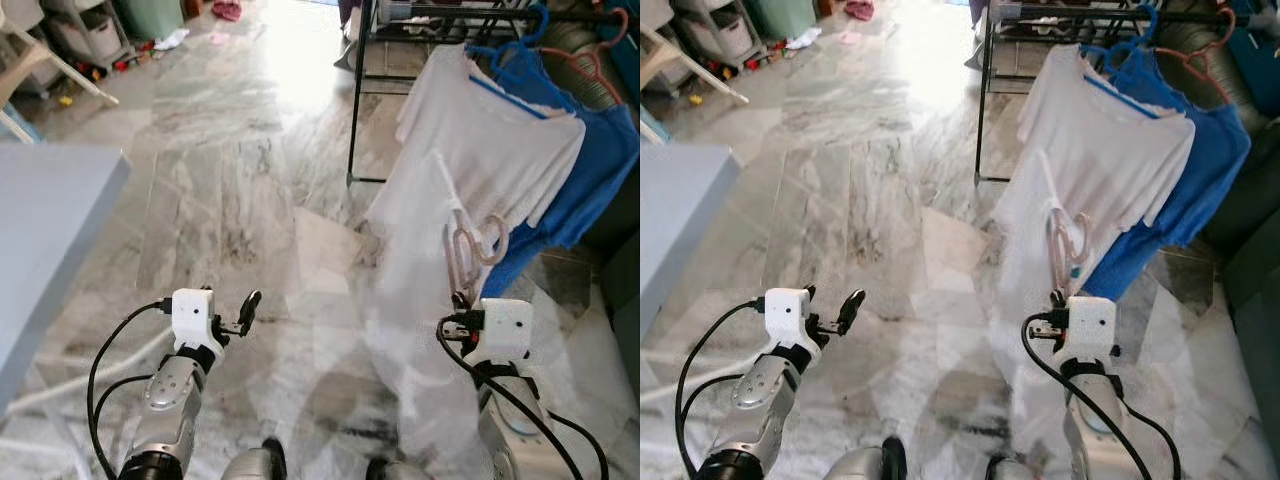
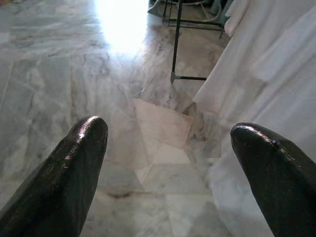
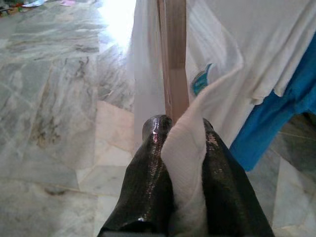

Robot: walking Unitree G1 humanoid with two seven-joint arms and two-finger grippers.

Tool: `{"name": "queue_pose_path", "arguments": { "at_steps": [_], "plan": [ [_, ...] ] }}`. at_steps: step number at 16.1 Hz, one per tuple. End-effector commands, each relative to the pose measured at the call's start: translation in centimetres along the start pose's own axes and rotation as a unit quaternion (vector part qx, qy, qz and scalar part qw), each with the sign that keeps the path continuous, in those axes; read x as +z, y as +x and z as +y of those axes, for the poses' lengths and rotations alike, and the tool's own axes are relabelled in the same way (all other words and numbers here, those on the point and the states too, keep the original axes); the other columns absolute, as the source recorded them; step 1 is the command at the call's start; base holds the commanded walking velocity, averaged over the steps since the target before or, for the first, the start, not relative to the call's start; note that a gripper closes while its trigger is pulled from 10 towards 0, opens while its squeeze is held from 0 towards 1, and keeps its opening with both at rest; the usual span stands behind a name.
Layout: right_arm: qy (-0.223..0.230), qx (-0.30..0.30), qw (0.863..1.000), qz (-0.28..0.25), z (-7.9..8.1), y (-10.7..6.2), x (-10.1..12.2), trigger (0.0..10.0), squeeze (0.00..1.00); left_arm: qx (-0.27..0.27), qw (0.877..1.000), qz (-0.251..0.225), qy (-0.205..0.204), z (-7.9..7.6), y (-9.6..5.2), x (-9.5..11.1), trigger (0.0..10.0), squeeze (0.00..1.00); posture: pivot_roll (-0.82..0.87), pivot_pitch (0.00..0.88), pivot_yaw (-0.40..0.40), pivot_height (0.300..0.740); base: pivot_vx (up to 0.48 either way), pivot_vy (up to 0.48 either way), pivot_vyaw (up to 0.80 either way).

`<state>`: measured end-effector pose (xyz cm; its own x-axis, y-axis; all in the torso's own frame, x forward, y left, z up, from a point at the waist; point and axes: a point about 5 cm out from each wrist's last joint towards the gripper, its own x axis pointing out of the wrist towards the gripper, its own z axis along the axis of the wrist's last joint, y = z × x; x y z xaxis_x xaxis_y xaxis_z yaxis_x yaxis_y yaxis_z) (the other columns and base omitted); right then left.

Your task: Hang hanger

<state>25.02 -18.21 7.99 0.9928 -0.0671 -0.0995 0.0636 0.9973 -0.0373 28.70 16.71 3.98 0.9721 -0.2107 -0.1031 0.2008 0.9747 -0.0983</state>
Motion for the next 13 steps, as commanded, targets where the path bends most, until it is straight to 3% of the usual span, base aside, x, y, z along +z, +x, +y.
{"name": "queue_pose_path", "arguments": {
  "at_steps": [1, 5, 13],
  "plan": [
    [0.004, -0.006, 1.000, -0.019, -0.3, 0.2, 0.9, 10.0, 0.00, -0.018, 1.000, 0.003, -0.001, -0.8, 0.3, 0.1, 10.0, 0.00, -0.16, 0.161, 0.037, 0.740, 0.469, 0.000, 0.00],
    [0.008, -0.011, 1.000, -0.021, -0.3, 0.4, 1.1, 10.0, 0.00, -0.030, 1.000, 0.003, -0.003, -1.3, 0.5, 0.3, 10.0, 0.00, -0.16, 0.160, 0.043, 0.740, 0.469, 0.000, -0.43],
    [0.005, -0.003, 1.000, -0.024, -0.1, 0.8, 1.3, 10.0, 0.00, -0.041, 0.999, 0.004, -0.002, -1.9, 0.8, 0.6, 10.0, 0.00, -0.16, 0.151, 0.046, 0.740, 0.469, 0.000, 0.00]
  ]
}}
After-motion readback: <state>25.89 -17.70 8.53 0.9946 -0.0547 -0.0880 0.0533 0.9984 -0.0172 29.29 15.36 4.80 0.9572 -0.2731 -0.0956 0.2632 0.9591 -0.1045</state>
